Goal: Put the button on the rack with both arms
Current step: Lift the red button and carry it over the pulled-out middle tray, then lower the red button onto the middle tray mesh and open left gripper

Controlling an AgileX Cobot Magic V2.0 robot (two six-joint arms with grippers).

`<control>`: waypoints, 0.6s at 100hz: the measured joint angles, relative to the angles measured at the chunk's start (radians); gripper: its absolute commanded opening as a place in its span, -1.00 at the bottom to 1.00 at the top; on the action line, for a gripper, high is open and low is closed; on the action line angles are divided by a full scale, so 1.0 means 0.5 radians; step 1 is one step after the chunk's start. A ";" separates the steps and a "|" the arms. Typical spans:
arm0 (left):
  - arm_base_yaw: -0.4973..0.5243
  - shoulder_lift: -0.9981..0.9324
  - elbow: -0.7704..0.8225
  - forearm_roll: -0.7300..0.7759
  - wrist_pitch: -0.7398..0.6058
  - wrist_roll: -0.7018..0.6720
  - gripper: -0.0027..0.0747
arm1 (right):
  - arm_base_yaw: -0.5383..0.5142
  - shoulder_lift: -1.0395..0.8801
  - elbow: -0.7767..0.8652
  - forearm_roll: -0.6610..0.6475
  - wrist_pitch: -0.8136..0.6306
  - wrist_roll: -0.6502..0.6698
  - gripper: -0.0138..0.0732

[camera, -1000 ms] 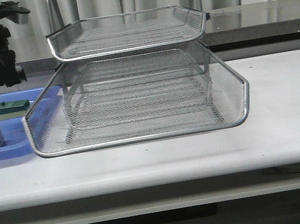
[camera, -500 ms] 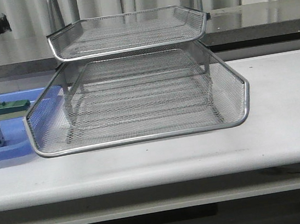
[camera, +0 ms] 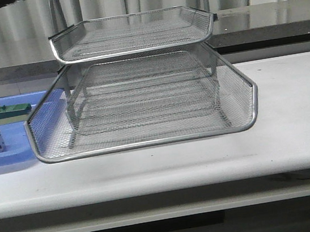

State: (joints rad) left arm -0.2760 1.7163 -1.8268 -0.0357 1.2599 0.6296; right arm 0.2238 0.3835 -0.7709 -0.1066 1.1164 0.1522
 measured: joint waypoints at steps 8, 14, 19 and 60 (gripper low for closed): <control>-0.078 0.001 0.036 -0.042 0.000 0.000 -0.99 | 0.000 0.000 0.000 0.000 0.000 0.000 -0.84; -0.151 0.018 0.055 -0.064 0.000 0.000 -0.99 | -0.003 0.000 0.000 0.000 0.000 0.000 -0.84; -0.215 0.039 0.063 -0.073 0.000 0.000 -0.99 | -0.003 0.000 0.000 0.000 0.000 0.000 -0.84; -0.598 0.374 0.064 -0.092 -0.021 0.000 -0.99 | -0.003 0.000 0.000 0.000 0.000 0.000 -0.84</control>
State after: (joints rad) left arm -0.5749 1.9035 -1.7950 -0.0818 1.2495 0.6296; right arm 0.2223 0.3835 -0.7709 -0.1066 1.1164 0.1522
